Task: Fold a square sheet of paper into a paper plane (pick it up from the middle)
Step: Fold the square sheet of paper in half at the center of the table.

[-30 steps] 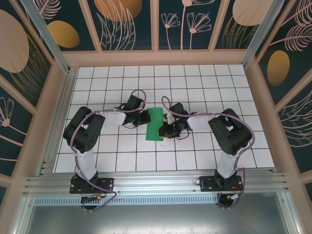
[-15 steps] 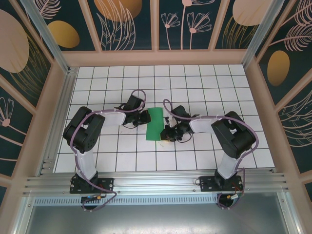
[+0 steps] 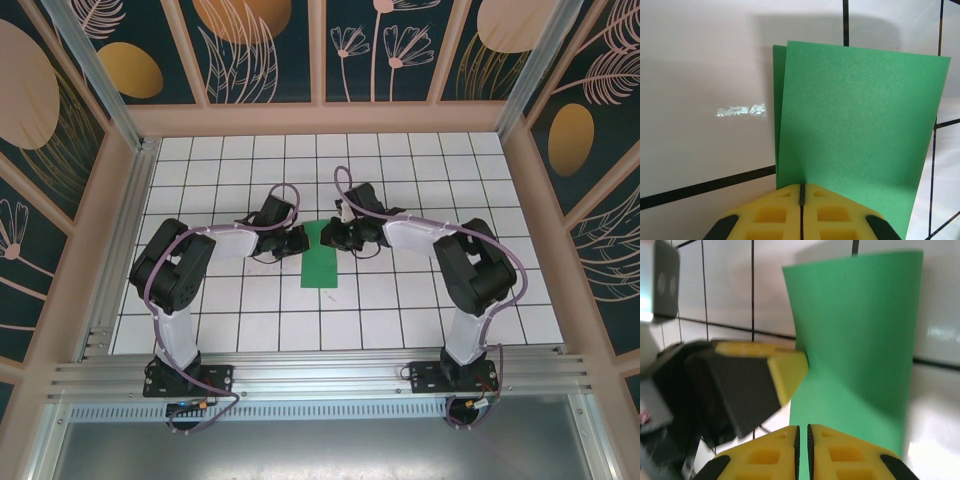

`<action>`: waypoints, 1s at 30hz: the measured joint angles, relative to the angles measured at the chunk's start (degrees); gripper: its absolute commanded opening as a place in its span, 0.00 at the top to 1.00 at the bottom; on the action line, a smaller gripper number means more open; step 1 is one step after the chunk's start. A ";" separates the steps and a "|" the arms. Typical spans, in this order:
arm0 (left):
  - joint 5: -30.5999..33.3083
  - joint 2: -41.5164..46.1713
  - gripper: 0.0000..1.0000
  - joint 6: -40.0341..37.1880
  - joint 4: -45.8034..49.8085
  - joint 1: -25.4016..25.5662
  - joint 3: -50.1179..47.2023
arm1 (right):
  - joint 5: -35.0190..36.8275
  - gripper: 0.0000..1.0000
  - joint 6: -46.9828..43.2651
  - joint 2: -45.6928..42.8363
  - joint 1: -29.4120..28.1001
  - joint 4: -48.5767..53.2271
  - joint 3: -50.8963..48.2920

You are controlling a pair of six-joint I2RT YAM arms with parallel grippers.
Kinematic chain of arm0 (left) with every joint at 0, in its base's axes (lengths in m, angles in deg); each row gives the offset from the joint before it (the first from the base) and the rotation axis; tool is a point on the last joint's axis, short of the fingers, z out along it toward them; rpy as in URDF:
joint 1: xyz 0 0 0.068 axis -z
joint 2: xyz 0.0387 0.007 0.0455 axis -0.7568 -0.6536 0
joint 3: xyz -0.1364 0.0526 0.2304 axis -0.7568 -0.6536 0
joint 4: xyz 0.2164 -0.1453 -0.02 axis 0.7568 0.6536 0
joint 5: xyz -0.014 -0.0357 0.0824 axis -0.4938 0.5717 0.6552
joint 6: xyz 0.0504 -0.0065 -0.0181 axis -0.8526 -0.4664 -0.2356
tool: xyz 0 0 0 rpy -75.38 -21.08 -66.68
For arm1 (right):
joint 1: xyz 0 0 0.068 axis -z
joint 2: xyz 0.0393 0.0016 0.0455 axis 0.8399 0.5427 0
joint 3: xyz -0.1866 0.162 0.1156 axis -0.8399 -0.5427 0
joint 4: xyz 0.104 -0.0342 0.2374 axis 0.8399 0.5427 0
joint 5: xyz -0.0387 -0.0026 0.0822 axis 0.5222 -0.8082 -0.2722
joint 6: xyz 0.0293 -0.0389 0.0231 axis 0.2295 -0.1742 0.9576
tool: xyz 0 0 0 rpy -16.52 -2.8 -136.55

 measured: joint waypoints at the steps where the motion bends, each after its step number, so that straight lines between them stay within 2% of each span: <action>1: 0.00 0.00 0.91 -0.17 0.00 0.00 0.00 | 0.07 0.84 0.13 1.03 0.00 -0.20 0.46; 8: 0.00 0.00 0.92 -0.46 0.00 0.00 0.00 | -0.50 0.84 1.36 7.72 1.25 -1.53 1.68; 21: 0.87 0.00 0.92 -1.25 0.02 0.22 0.11 | 0.46 0.84 4.24 6.01 3.19 -0.85 1.95; 30: 0.90 -0.02 0.92 -1.27 0.02 0.22 0.11 | 1.38 0.85 4.22 7.93 2.89 -0.61 10.27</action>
